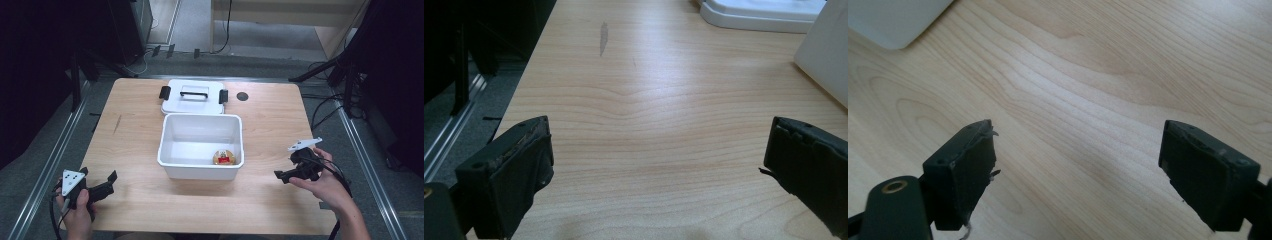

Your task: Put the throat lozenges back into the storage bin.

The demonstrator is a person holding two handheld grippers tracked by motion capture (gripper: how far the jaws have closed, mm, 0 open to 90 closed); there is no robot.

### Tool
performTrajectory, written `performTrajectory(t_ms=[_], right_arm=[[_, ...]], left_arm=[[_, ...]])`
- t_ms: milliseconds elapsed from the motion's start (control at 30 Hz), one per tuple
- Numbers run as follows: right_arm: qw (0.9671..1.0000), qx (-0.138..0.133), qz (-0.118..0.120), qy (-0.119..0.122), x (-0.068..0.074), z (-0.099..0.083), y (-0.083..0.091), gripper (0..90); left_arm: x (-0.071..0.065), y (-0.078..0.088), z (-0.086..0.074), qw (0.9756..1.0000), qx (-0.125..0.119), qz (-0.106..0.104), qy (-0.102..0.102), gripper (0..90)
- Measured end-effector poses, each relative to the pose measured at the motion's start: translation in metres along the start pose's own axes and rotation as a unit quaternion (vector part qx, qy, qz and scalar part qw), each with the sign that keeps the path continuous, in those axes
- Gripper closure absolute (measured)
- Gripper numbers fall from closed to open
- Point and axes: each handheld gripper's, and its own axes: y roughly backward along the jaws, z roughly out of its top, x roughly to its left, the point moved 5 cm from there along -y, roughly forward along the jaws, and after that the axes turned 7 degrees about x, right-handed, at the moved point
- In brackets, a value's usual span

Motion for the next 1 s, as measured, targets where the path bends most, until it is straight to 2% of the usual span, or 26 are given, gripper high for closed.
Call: performTrajectory(t_ms=[100,133,200,333,467,500,533,633,700,800,900,1000], right_arm=[[0.9999,-0.012,-0.003,-0.011,-0.001,-0.005,-0.003,13.8],[0.9993,-0.031,-0.006,-0.023,-0.003,-0.011,-0.006,13.7],[0.9982,-0.047,-0.009,-0.037,-0.006,-0.017,-0.008,13.1],[0.994,-0.088,-0.018,-0.063,-0.01,-0.031,-0.011,12.7],[0.985,-0.143,-0.03,-0.092,-0.015,-0.045,-0.008,12.7],[0.985,-0.143,-0.03,-0.092,-0.015,-0.045,-0.008,12.7],[0.9795,-0.168,-0.032,-0.106,-0.018,-0.052,-0.007,12.7],[0.9716,-0.197,-0.046,-0.123,-0.02,-0.062,-0.005,12.7],[0.9643,-0.223,-0.058,-0.131,-0.02,-0.066,-0.003,12.9],[0.9537,-0.255,-0.066,-0.145,-0.02,-0.073,-0.001,13.0],[0.9491,-0.265,-0.065,-0.156,-0.021,-0.077,-0.002,13.0],[0.9478,-0.268,-0.062,-0.161,-0.022,-0.08,-0.004,13.0]], left_arm=[[0.0,0.0,0.0,1.0,0.0,0.0,0.0,0.0],[0.0,0.0,0.0,1.0,0.0,0.0,0.0,0.0],[0.0,0.0,0.0,1.0,0.0,0.0,0.0,0.0],[0.0,0.0,0.0,1.0,-0.001,0.0,0.0,0.0],[0.0,0.0,0.0,1.0,-0.002,0.0,-0.001,0.0],[0.0,0.0,0.0,1.0,-0.002,0.0,-0.001,0.0],[-0.001,0.0,0.0,1.0,-0.003,0.001,-0.001,0.0],[-0.001,0.0,0.0,1.0,-0.003,0.002,-0.002,0.0],[-0.001,0.0,0.0,1.0,-0.003,0.003,-0.002,0.0],[-0.001,0.001,0.0,1.0,-0.006,0.001,-0.004,0.0],[-0.002,0.001,0.0,1.0,-0.007,0.0,-0.006,0.0],[-0.002,0.001,0.0,1.0,-0.007,0.0,-0.005,0.0]])
